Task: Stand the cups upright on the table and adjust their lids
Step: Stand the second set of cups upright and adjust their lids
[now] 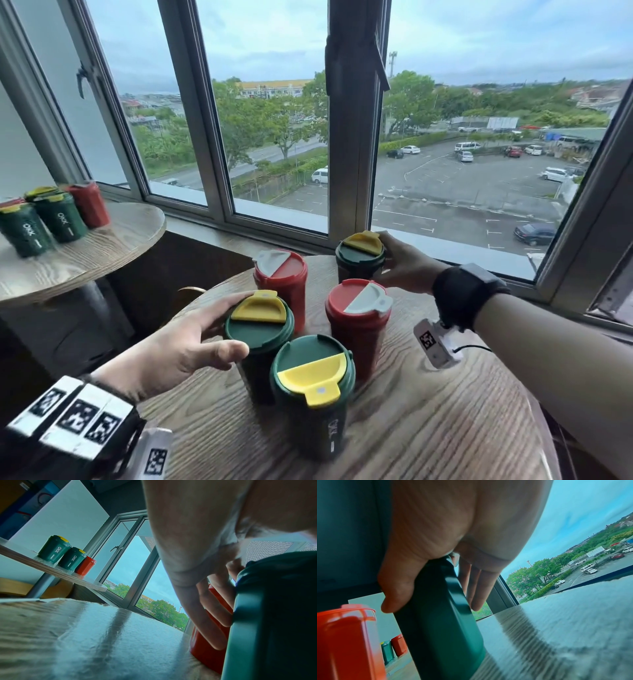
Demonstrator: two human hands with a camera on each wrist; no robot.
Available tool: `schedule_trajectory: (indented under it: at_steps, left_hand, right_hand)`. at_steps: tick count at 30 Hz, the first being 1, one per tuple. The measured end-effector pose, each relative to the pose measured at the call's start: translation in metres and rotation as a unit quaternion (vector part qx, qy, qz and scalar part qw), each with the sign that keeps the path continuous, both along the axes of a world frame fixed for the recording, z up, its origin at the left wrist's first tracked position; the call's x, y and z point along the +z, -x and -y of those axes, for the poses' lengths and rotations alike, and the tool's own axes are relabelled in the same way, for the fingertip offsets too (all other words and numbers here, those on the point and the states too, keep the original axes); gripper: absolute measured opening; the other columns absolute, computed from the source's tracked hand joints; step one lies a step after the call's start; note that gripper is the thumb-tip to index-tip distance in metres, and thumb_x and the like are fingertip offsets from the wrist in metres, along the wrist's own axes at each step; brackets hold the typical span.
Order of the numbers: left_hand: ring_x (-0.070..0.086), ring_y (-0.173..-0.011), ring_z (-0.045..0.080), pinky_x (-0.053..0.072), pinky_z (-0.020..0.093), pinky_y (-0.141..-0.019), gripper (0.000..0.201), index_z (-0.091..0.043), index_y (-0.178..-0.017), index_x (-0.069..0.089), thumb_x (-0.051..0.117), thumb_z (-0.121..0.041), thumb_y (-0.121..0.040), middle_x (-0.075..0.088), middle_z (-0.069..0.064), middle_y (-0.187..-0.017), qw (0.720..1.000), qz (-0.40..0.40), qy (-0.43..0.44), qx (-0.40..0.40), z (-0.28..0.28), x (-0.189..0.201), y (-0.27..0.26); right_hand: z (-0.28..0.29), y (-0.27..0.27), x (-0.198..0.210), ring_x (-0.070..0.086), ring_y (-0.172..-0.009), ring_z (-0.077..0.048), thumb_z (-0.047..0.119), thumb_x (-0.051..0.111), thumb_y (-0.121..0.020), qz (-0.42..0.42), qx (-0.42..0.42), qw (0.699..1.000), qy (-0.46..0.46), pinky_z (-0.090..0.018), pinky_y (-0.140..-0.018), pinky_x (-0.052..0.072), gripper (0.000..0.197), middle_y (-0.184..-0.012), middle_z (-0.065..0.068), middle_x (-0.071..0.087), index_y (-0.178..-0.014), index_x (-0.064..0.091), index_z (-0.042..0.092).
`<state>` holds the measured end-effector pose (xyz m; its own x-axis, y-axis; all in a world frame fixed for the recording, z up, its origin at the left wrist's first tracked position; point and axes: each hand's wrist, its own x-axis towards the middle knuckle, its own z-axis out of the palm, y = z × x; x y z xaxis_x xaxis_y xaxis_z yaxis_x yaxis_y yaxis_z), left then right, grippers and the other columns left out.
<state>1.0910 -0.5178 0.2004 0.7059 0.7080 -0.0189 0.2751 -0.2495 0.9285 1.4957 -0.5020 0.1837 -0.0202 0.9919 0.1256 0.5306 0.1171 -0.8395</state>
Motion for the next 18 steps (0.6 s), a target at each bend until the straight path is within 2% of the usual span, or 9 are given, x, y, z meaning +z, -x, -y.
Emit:
schedule_trajectory:
  at_steps: [2,3,6,9,10,13,15,18]
  left_hand:
    - [0.065,-0.126,0.015,0.057,0.039,-0.09,0.08,-0.047,-0.142,0.051,0.08,-0.05,-0.068,0.067,-0.006,-0.139,1.0,-0.002,-0.004,0.002,0.001,-0.001,0.001]
    - [0.065,-0.126,0.015,0.057,0.038,-0.09,0.08,-0.046,-0.143,0.051,0.08,-0.049,-0.068,0.067,-0.006,-0.139,1.0,-0.001,-0.005,0.001,0.001,-0.001,0.001]
    - [0.064,-0.127,0.013,0.058,0.029,-0.09,0.081,-0.038,-0.145,0.052,0.08,-0.046,-0.069,0.067,-0.005,-0.139,1.0,0.008,-0.016,0.0,0.002,0.001,0.0]
    - [0.063,-0.129,0.015,0.052,0.035,-0.105,0.082,-0.037,-0.143,0.055,0.081,-0.053,-0.067,0.066,-0.008,-0.139,0.997,-0.009,-0.07,0.007,-0.001,0.005,0.002]
    - [0.064,-0.126,0.015,0.052,0.036,-0.105,0.082,-0.038,-0.141,0.057,0.081,-0.059,-0.065,0.068,-0.009,-0.137,0.996,-0.021,-0.088,0.013,-0.003,0.007,0.003]
    - [0.07,-0.11,0.013,0.06,0.036,-0.087,0.081,-0.036,-0.133,0.062,0.075,-0.075,-0.063,0.073,-0.008,-0.126,0.993,-0.026,-0.108,0.042,-0.012,0.014,0.003]
    - [0.072,-0.107,0.013,0.063,0.037,-0.082,0.068,-0.034,-0.129,0.065,0.07,-0.072,-0.073,0.075,-0.006,-0.119,0.986,-0.035,-0.149,0.07,-0.021,0.023,0.0]
    - [0.071,-0.102,0.014,0.064,0.04,-0.082,0.051,-0.029,-0.124,0.069,0.068,-0.06,-0.083,0.074,-0.006,-0.112,0.97,-0.052,-0.21,0.11,-0.043,0.037,-0.011]
  right_hand:
    - [0.003,0.003,0.002,0.07,-0.099,-0.013,-0.007,0.087,-0.072,0.002,0.009,1.0,0.004,-0.02,-0.077,0.057,0.081,-0.113,-0.001,0.069,-0.139,0.046,0.014]
    - [0.005,0.005,0.004,0.07,-0.098,-0.012,-0.007,0.086,-0.073,0.002,0.009,1.0,0.001,-0.019,-0.075,0.056,0.077,-0.11,0.001,0.07,-0.136,0.048,0.016]
    - [0.013,0.009,0.009,0.072,-0.093,0.001,-0.009,0.083,-0.077,0.012,0.016,1.0,-0.015,-0.018,-0.08,0.058,0.064,-0.106,0.004,0.072,-0.123,0.055,0.025]
    - [0.023,0.003,0.016,0.074,-0.103,-0.019,0.002,0.086,-0.078,0.027,0.015,0.999,0.008,-0.031,-0.086,0.062,0.064,-0.117,-0.01,0.074,-0.129,0.056,0.026]
    - [0.028,0.0,0.02,0.074,-0.104,-0.023,0.006,0.087,-0.079,0.037,0.004,0.999,0.022,-0.034,-0.086,0.063,0.064,-0.12,-0.011,0.073,-0.131,0.056,0.026]
    - [0.047,-0.009,0.028,0.071,-0.109,-0.027,0.009,0.083,-0.083,0.045,-0.054,0.997,0.037,-0.047,-0.095,0.06,0.062,-0.125,-0.012,0.07,-0.139,0.057,0.015]
    - [0.062,-0.008,0.033,0.071,-0.105,-0.026,0.007,0.078,-0.087,0.012,-0.088,0.996,0.02,-0.047,-0.093,0.06,0.051,-0.125,-0.015,0.07,-0.136,0.061,0.008]
    - [0.086,0.005,0.045,0.072,-0.097,-0.021,0.009,0.073,-0.091,-0.004,-0.106,0.994,-0.002,-0.044,-0.09,0.06,0.034,-0.12,-0.015,0.074,-0.125,0.068,0.008]
